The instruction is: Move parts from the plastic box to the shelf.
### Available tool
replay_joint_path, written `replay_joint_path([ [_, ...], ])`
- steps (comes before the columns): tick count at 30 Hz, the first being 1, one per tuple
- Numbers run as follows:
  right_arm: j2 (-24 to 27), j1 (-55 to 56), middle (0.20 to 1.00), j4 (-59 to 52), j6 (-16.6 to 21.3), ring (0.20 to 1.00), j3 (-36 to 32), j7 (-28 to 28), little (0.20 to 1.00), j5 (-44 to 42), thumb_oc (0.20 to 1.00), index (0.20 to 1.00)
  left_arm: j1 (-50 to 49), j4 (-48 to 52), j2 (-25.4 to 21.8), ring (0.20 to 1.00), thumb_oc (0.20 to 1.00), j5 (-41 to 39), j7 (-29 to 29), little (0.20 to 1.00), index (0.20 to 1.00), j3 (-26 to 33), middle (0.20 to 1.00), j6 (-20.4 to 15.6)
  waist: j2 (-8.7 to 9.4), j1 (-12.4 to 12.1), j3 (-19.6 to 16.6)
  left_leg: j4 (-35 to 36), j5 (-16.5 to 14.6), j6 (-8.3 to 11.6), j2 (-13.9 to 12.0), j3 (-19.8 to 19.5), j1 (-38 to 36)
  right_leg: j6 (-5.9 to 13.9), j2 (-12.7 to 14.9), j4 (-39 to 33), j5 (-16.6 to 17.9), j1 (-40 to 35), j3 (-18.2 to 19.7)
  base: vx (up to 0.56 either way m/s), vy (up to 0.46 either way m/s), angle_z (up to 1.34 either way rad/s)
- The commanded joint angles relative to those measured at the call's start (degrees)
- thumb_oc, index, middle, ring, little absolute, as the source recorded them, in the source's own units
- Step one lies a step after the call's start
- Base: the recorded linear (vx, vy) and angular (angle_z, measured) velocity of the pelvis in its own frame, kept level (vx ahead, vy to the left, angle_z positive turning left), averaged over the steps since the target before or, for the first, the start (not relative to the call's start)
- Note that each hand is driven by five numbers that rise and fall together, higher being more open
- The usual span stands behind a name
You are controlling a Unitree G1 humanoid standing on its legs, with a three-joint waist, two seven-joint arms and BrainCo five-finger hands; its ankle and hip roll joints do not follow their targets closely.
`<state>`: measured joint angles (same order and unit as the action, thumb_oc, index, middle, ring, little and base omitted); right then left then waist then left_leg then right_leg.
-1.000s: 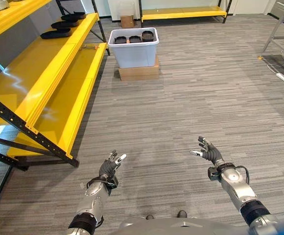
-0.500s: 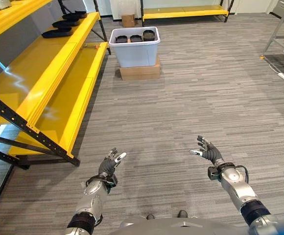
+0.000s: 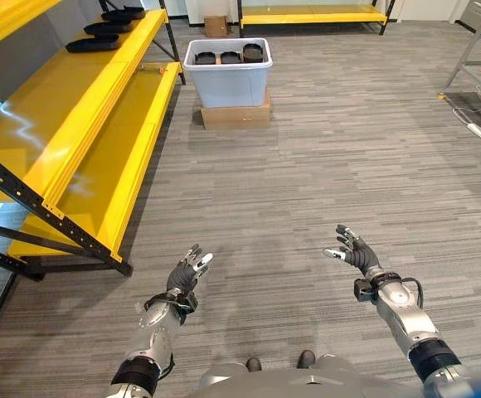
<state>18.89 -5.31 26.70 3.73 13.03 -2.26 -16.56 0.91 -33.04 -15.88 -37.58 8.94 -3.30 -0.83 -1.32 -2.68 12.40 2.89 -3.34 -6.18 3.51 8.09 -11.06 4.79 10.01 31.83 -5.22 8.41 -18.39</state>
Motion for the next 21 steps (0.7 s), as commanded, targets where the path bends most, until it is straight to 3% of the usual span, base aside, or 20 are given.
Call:
replay_joint_path([
  [1, -0.9, -1.7, 1.0, -3.0, 4.1, 1.0, 0.2, 1.1, 1.0, 0.6, 1.0, 1.0, 0.7, 2.3, -1.9, 1.0, 1.0, -0.1, 2.0, 1.0, 1.0, 0.3, 1.0, -1.7, 0.39, -0.4, -1.9, -1.4, -1.9, 0.89, 0.7, 2.7, 1.4, 3.96, 1.2, -1.3, 9.8, -4.4, 0.4, 0.09, 0.023, -0.03],
  [4, -0.3, -1.3, 1.0, -2.9, 4.1, 1.0, 0.1, 2.5, 1.0, 1.4, 1.0, 1.0, -0.2, 2.7, -2.0, 1.0, 1.0, 0.5, 2.8, 1.0, 1.0, 0.3, 1.0, -1.8, 0.94, 0.8, -1.0, -0.7, -3.0, 1.68, 1.1, 1.8, -1.2, 4.21, -1.3, -10.3, 9.9, -3.1, -0.8, 0.12, -0.024, 0.06],
  [8, -0.3, -1.3, 1.0, -2.9, 4.1, 1.0, 0.1, 2.5, 1.0, 1.4, 1.0, 1.0, -0.2, 2.7, -2.0, 1.0, 1.0, 0.5, 2.8, 1.0, 1.0, 0.3, 1.0, -1.8, 0.93, 0.9, -0.9, -0.6, -3.0, 1.68, 1.1, 1.7, -1.2, 4.21, -1.3, -10.3, 9.9, -3.1, -0.8, 0.13, -0.02, 0.28],
  [9, 0.5, -0.5, 1.0, -1.2, 5.7, 1.0, -1.4, 4.6, 1.0, 0.9, 1.0, 1.0, -1.3, 4.0, -1.5, 1.0, 1.0, 0.3, 0.0, 1.0, 1.0, -0.8, 1.0, -5.5, 2.18, 2.0, 0.0, 1.0, -5.0, 2.33, 2.7, -1.3, -5.0, 6.07, -2.7, -24.5, 15.5, 2.4, -3.2, 0.63, -0.075, -0.01],
  [12, 0.3, 1.4, 1.0, -1.0, 6.3, 1.0, -2.8, 9.3, 1.0, 2.8, 1.0, 1.0, -1.6, 3.5, 0.2, 1.0, 1.0, 2.2, -2.1, 1.0, 1.0, -2.5, 1.0, -9.5, 2.56, 3.4, 0.3, 0.8, -6.6, 2.44, 2.9, -3.6, -7.1, 6.22, -3.7, -30.4, 16.4, 2.9, -1.4, 0.55, -0.057, 0.1],
  [16, 0.0, 1.8, 1.0, 0.8, 6.7, 1.0, -3.3, 15.2, 1.0, 2.4, 1.0, 1.0, -0.8, 4.2, 1.2, 1.0, 1.0, 5.0, -7.0, 1.0, 1.0, -4.6, 1.0, -14.7, 3.47, 3.9, -1.3, -0.6, -8.2, 2.62, 3.6, -4.2, -7.5, 5.57, -3.8, -31.5, 16.7, 0.6, -1.2, 0.36, -0.028, 0.58],
  [21, -0.1, 2.0, 1.0, 1.2, 7.0, 1.0, -2.8, 16.4, 1.0, 3.2, 1.0, 1.0, -1.0, 7.1, 1.4, 1.0, 1.0, 5.0, -7.9, 1.0, 1.0, -5.5, 1.0, -16.0, 2.62, 3.0, -2.8, -2.9, -10.2, 3.17, 3.1, -2.8, -8.4, 4.13, -4.6, -29.4, 14.3, -2.4, -3.2, 0.35, -0.039, 0.17],
])
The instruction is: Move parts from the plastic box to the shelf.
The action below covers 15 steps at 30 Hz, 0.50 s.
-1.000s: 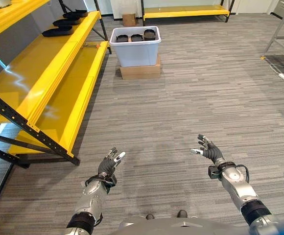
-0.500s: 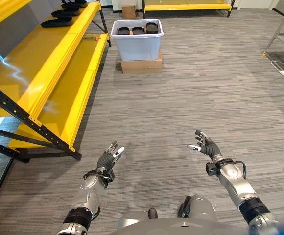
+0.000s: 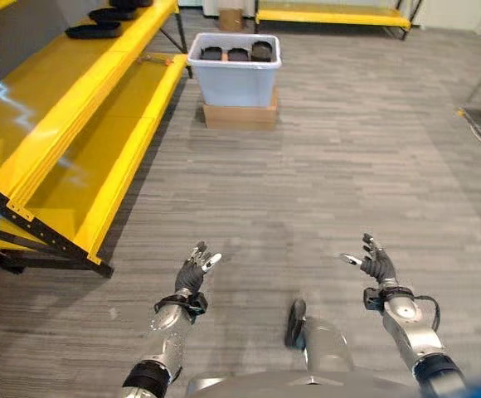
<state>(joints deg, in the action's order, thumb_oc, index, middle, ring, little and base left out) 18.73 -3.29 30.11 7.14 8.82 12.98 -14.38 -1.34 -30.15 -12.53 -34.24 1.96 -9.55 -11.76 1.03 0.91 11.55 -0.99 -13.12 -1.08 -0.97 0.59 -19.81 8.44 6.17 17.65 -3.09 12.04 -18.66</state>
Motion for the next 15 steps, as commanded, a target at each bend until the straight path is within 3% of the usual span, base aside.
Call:
replay_joint_path([
  [1, 0.1, -0.1, 1.0, -2.2, 3.5, 1.0, 1.5, 1.1, 1.0, 1.3, 1.0, 1.0, 1.2, 4.8, -2.0, 1.0, 1.0, 1.6, -1.0, 1.0, 1.0, 0.8, 1.0, -4.9, 0.12, -0.7, -2.2, 0.3, -0.8, -1.76, 7.7, 4.9, 0.4, 0.15, -0.7, -14.8, 11.8, -6.3, -3.3, 0.33, -0.033, 0.28],
  [3, 0.6, -0.2, 1.0, -2.5, 3.5, 1.0, 2.0, 1.2, 1.0, 3.1, 1.0, 1.0, 0.7, 6.0, -2.1, 1.0, 1.0, 0.8, -0.8, 1.0, 1.0, 0.9, 1.0, -4.2, 0.09, -0.8, -2.6, -2.1, 0.6, -1.18, 8.0, 5.9, 0.9, -1.24, -0.4, -14.7, 11.1, -6.8, -4.6, 0.3, -0.045, 0.06],
  [4, 1.1, -0.4, 1.0, -3.0, 2.9, 1.0, 2.6, 1.3, 1.0, 3.2, 1.0, 1.0, 0.6, 6.3, -1.9, 1.0, 1.0, 0.4, -0.6, 1.0, 1.0, 1.1, 1.0, -4.2, -1.02, -1.0, -3.1, -4.3, 1.8, 0.06, 6.9, 6.1, 0.9, -1.82, -1.8, -14.5, 9.0, -7.8, -4.5, 0.31, -0.051, -0.01],
  [7, 1.8, -0.3, 1.0, -3.1, 2.7, 1.0, 3.2, 1.1, 1.0, 4.0, 1.0, 1.0, 0.7, 6.1, -1.6, 1.0, 1.0, -0.4, 0.3, 1.0, 1.0, 1.0, 1.0, -4.5, -1.52, -0.9, -3.6, -8.7, 5.5, 2.01, 5.8, 7.1, 2.7, -3.62, -2.8, -14.3, 6.9, -8.9, -4.8, 0.25, -0.049, -0.1],
  [10, 2.2, 0.0, 1.0, -3.0, 2.9, 1.0, 3.7, 1.0, 1.0, 5.7, 1.0, 1.0, 1.1, 5.9, -0.9, 1.0, 1.0, -1.5, 0.1, 1.0, 1.0, 0.7, 1.0, -3.7, -1.54, -1.0, -3.7, -12.9, 8.0, 3.68, 5.3, 7.2, 4.8, -4.8, -3.5, -14.5, 5.5, -9.7, -4.8, 0.14, -0.036, -0.06],
  [12, 2.8, -0.1, 1.0, -3.1, 3.0, 1.0, 4.2, 0.9, 1.0, 6.6, 1.0, 1.0, 1.5, 5.5, -0.3, 1.0, 1.0, -2.1, 0.4, 1.0, 1.0, 0.3, 1.0, -3.7, -0.9, -0.8, -3.6, -16.0, 11.3, 4.45, 5.4, 7.3, 7.2, -5.91, -3.0, -14.8, 5.5, -9.9, -4.7, 0.09, -0.012, 0.04],
  [15, 3.4, 0.0, 1.0, -3.2, 3.3, 1.0, 4.7, 0.3, 1.0, 7.6, 1.0, 1.0, 1.8, 5.2, 0.4, 1.0, 1.0, -2.6, -0.5, 1.0, 1.0, -0.4, 1.0, -4.2, -0.45, -0.6, -3.3, -19.9, 12.4, 5.15, 5.1, 6.9, 9.8, -6.38, -3.6, -15.8, 4.9, -11.2, -2.4, 0.15, -0.04, 0.12],
])
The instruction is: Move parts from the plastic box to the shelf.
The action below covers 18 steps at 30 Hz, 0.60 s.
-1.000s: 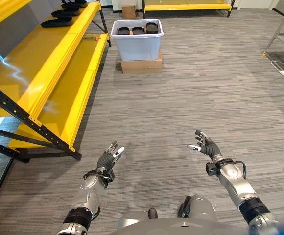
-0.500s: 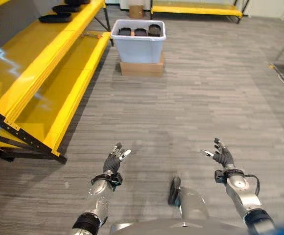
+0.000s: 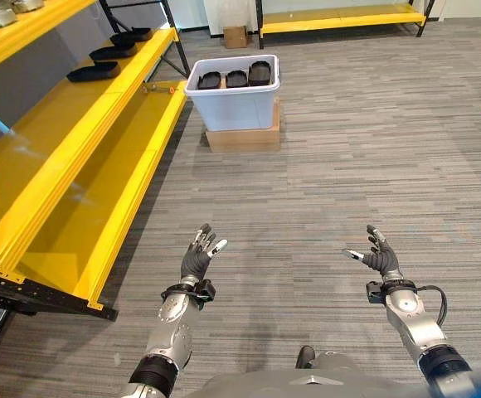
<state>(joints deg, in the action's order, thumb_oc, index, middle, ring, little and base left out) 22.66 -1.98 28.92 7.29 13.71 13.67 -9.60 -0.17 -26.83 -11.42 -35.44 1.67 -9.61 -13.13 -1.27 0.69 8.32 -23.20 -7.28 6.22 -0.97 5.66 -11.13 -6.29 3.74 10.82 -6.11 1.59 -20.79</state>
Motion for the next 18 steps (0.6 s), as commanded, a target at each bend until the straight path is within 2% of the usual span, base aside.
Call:
replay_joint_path([
  [1, -0.5, -1.4, 1.0, -1.9, 3.3, 1.0, 0.2, -0.4, 1.0, 3.1, 1.0, 1.0, 1.0, 1.4, -0.5, 1.0, 1.0, -2.1, -0.9, 1.0, 1.0, -0.4, 1.0, -3.0, 2.01, -0.3, 0.0, 0.8, 7.3, -1.65, 4.9, 2.1, 1.5, 8.11, -1.4, -9.1, 7.7, -0.9, 0.0, 0.13, -0.042, -0.03],
  [3, -0.3, -1.3, 1.0, -1.7, 3.6, 1.0, 0.6, -0.4, 1.0, 3.1, 1.0, 1.0, 1.4, 0.8, -0.2, 1.0, 1.0, -2.7, -1.3, 1.0, 1.0, -0.6, 1.0, -3.3, 2.13, 0.0, -0.1, -1.2, 8.4, -0.89, 4.6, 2.3, 1.8, 7.71, -1.6, -9.0, 7.3, -1.0, 0.0, 0.13, -0.042, -0.25],
  [4, 0.0, -1.0, 1.0, -1.6, 4.0, 1.0, 0.6, -0.7, 1.0, 3.0, 1.0, 1.0, 1.6, 0.5, -0.2, 1.0, 1.0, -2.5, -1.5, 1.0, 1.0, -0.8, 1.0, -3.6, 2.14, 0.3, -0.3, -3.0, 10.1, -0.06, 4.3, 2.8, 2.2, 7.24, -1.9, -9.3, 6.8, -1.4, 0.1, 0.14, -0.06, -0.17],
  [6, 0.5, -0.4, 1.0, -1.5, 4.9, 1.0, 0.4, -1.6, 1.0, 2.9, 1.0, 1.0, 2.1, 0.0, -0.1, 1.0, 1.0, -2.1, -2.2, 1.0, 1.0, -1.4, 1.0, -4.1, 2.46, 1.0, -0.3, -9.7, 12.8, 1.32, 4.1, 4.1, 4.2, 6.24, -2.2, -9.5, 5.9, -2.1, 0.4, 0.12, -0.065, 0.12],
  [7, 0.7, 0.1, 1.0, -1.8, 4.9, 1.0, 0.3, -1.6, 1.0, 2.8, 1.0, 1.0, 2.3, -0.3, -0.1, 1.0, 1.0, -1.3, -2.4, 1.0, 1.0, -1.5, 1.0, -4.1, 3.08, 1.3, -0.1, -16.5, 13.5, 1.99, 3.6, 5.6, 6.7, 5.65, -1.8, -9.4, 5.2, -2.6, 0.8, 0.09, -0.061, 0.18],
  [9, 0.9, 0.7, 1.0, -1.9, 5.1, 1.0, -0.2, -2.3, 1.0, 2.3, 1.0, 1.0, 2.5, -0.4, -0.1, 1.0, 1.0, -0.4, -2.6, 1.0, 1.0, -1.5, 1.0, -3.7, 3.61, 1.8, 0.3, -22.8, 13.4, 2.39, 1.4, 7.8, 9.9, 5.15, -1.7, -9.0, 4.4, -3.2, 1.0, 0.09, -0.064, 0.08],
  [10, 0.8, 1.2, 1.0, -2.0, 5.3, 1.0, -0.8, -3.2, 1.0, 2.6, 1.0, 1.0, 2.8, -0.3, -0.3, 1.0, 1.0, 0.0, -2.4, 1.0, 1.0, -0.9, 1.0, -3.3, 4.01, 2.1, 0.8, -23.7, 12.5, 2.07, -1.7, 9.9, 11.8, 5.15, -1.6, -8.5, 3.7, -3.9, 1.2, 0.09, -0.038, 0.1],
  [11, 0.8, 1.3, 1.0, -2.1, 5.3, 1.0, -0.8, -3.3, 1.0, 2.7, 1.0, 1.0, 2.8, -0.3, -0.4, 1.0, 1.0, 0.1, -2.4, 1.0, 1.0, -0.9, 1.0, -3.2, 4.0, 2.1, 0.9, -23.2, 12.3, 1.99, -2.2, 10.2, 11.8, 5.17, -1.7, -8.4, 3.6, -4.0, 1.3, 0.11, 0.003, 0.24],
  [12, 0.6, 1.3, 1.0, -2.2, 5.0, 1.0, -1.1, -4.0, 1.0, 2.9, 1.0, 1.0, 3.0, -0.1, -0.7, 1.0, 1.0, 0.4, -2.6, 1.0, 1.0, -0.4, 1.0, -2.9, 4.14, 2.3, 1.1, -19.9, 11.2, 1.32, -4.7, 12.0, 11.8, 5.39, -1.7, -8.1, 3.1, -4.5, 1.4, 0.14, 0.044, 0.23],
  [13, 0.4, 1.3, 1.0, -2.3, 4.3, 1.0, -1.2, -4.7, 1.0, 3.1, 1.0, 1.0, 3.0, 0.0, -1.0, 1.0, 1.0, 0.4, -2.7, 1.0, 1.0, 0.0, 1.0, -2.9, 3.69, 2.5, 1.4, -15.5, 9.2, 1.56, -7.3, 12.9, 10.9, 5.84, -2.5, -7.6, 1.9, -5.3, 2.0, 0.17, 0.102, 0.19],
  [14, 0.3, 1.0, 1.0, -2.3, 3.9, 1.0, -1.2, -5.2, 1.0, 3.4, 1.0, 1.0, 3.1, 0.0, -1.2, 1.0, 1.0, 0.2, -2.9, 1.0, 1.0, 0.2, 1.0, -2.9, 3.8, 2.6, 1.7, -10.6, 8.4, 0.82, -8.7, 14.3, 10.1, 6.15, -2.3, -7.3, 1.7, -5.8, 2.3, 0.18, 0.243, 0.05],
  [15, 0.3, 0.4, 1.0, -1.9, 3.4, 1.0, -0.7, -5.2, 1.0, 3.8, 1.0, 1.0, 3.2, -0.1, -1.3, 1.0, 1.0, -0.4, -3.4, 1.0, 1.0, 0.4, 1.0, -3.1, 4.39, 2.9, 2.0, -2.4, 7.7, -0.38, -10.3, 15.6, 10.6, 6.74, -1.5, -7.2, 1.9, -6.5, 3.2, 0.14, 0.342, 0.05],
  [16, 0.3, 0.1, 1.0, -1.7, 3.0, 1.0, -0.3, -4.9, 1.0, 3.8, 1.0, 1.0, 3.2, -0.3, -1.2, 1.0, 1.0, -1.1, -3.8, 1.0, 1.0, 0.5, 1.0, -2.8, 4.46, 2.7, 2.1, 3.0, 8.2, -0.59, -10.5, 14.8, 10.9, 7.3, -0.9, -7.4, 2.0, -7.1, 4.0, 0.18, 0.472, 0.03],
  [17, 0.5, 0.0, 1.0, -1.5, 2.6, 1.0, 0.3, -4.6, 1.0, 3.4, 1.0, 1.0, 3.0, -0.9, -1.1, 1.0, 1.0, -2.1, -4.7, 1.0, 1.0, 1.1, 1.0, -2.1, 4.34, 2.2, 2.2, 9.4, 10.4, -0.14, -11.2, 12.7, 10.9, 7.95, -0.3, -7.6, 1.9, -8.4, 5.1, 0.14, 0.354, 0.08],
  [18, 0.5, 0.0, 1.0, -1.4, 2.5, 1.0, 0.4, -4.5, 1.0, 3.4, 1.0, 1.0, 3.0, -1.0, -1.1, 1.0, 1.0, -2.2, -4.8, 1.0, 1.0, 1.2, 1.0, -2.0, 4.34, 2.2, 2.2, 9.8, 10.8, -0.03, -11.3, 12.5, 10.8, 8.02, -0.2, -7.7, 1.8, -8.6, 5.2, 0.12, 0.371, 0.0],
])
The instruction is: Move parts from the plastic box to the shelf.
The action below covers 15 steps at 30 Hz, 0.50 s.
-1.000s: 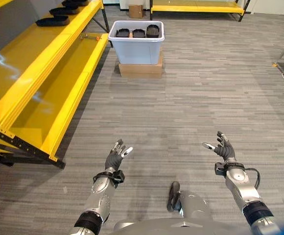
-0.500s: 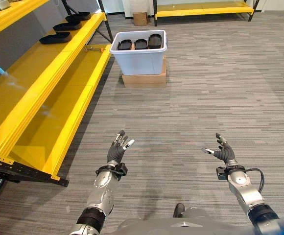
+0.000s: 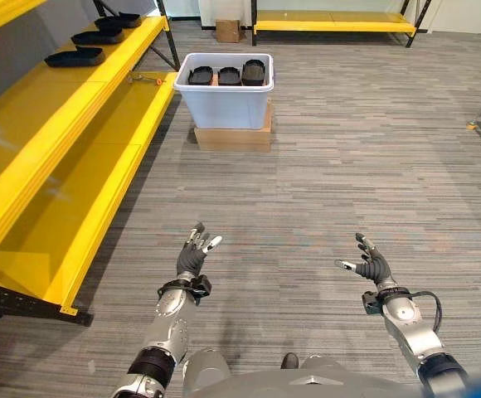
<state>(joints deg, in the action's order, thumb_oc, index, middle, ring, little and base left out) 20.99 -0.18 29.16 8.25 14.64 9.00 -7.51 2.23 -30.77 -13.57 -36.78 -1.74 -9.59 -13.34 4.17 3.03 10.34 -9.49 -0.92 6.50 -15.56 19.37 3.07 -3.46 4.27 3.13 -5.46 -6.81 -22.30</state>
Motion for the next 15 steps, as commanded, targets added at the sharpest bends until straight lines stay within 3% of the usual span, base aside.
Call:
replay_joint_path([
  [1, 2.3, -1.9, 1.0, -1.7, 0.8, 1.0, 0.0, 0.5, 1.0, 1.1, 1.0, 1.0, 0.3, 2.5, 1.2, 1.0, 1.0, -0.2, -1.1, 1.0, 1.0, 1.7, 1.0, -2.0, -1.44, -0.8, 0.2, 2.3, 7.8, -0.08, 1.7, -3.0, -3.0, 5.38, -0.5, -0.2, 1.6, -0.6, 7.5, 0.16, 0.364, -0.11],
  [3, 2.3, -1.8, 1.0, -1.4, -0.4, 1.0, 0.5, 0.9, 1.0, 0.0, 1.0, 1.0, -0.8, 2.7, 1.6, 1.0, 1.0, 0.6, -2.0, 1.0, 1.0, 2.4, 1.0, -2.3, -2.21, -1.6, 0.3, 8.9, 11.6, 1.48, -1.3, -6.1, -3.0, 6.27, 0.2, -0.1, 0.9, -2.0, 9.0, 0.21, 0.413, -0.21],
  [5, 2.2, -1.5, 1.0, -1.4, -0.2, 1.0, 0.7, 0.9, 1.0, 0.2, 1.0, 1.0, -1.3, 2.8, 1.8, 1.0, 1.0, 0.5, -2.3, 1.0, 1.0, 2.6, 1.0, -2.6, -2.4, -1.8, 0.5, 9.8, 12.3, 1.75, -1.9, -7.2, -3.0, 6.59, 0.8, 0.4, 0.4, -2.6, 9.6, 0.17, 0.301, -0.23],
  [8, 2.0, -1.4, 1.0, -1.2, 0.4, 1.0, 0.4, -0.2, 1.0, 1.0, 1.0, 1.0, -1.7, 2.6, 2.1, 1.0, 1.0, 1.0, -2.2, 1.0, 1.0, 3.1, 1.0, -2.8, -2.45, -2.2, 0.7, 10.9, 9.1, 1.37, -1.0, -9.0, -4.4, 7.84, 2.8, 2.5, -0.4, -2.5, 10.2, 0.19, 0.359, -0.32],
  [12, 1.5, -1.0, 1.0, -1.5, 0.7, 1.0, 0.0, -0.9, 1.0, -1.5, 1.0, 1.0, -0.5, 1.8, 1.9, 1.0, 1.0, 3.8, -2.9, 1.0, 1.0, 2.0, 1.0, -2.4, -2.22, -2.0, 0.4, 9.7, 5.6, 0.23, 1.6, -8.2, -5.8, 9.09, 4.0, 4.2, -0.4, -1.9, 9.9, 0.16, 0.335, -0.03],
  [15, -0.2, -1.2, 1.0, -2.7, 0.2, 1.0, -0.3, -1.1, 1.0, -2.0, 1.0, 1.0, 1.3, 0.9, 0.2, 1.0, 1.0, 6.9, -2.5, 1.0, 1.0, 0.2, 1.0, 1.0, -1.42, -2.6, -0.1, 8.3, 2.6, -1.99, 5.5, -7.8, -6.3, 11.04, 5.6, 6.1, 0.1, -1.7, 9.9, 0.16, 0.367, 0.06],
])
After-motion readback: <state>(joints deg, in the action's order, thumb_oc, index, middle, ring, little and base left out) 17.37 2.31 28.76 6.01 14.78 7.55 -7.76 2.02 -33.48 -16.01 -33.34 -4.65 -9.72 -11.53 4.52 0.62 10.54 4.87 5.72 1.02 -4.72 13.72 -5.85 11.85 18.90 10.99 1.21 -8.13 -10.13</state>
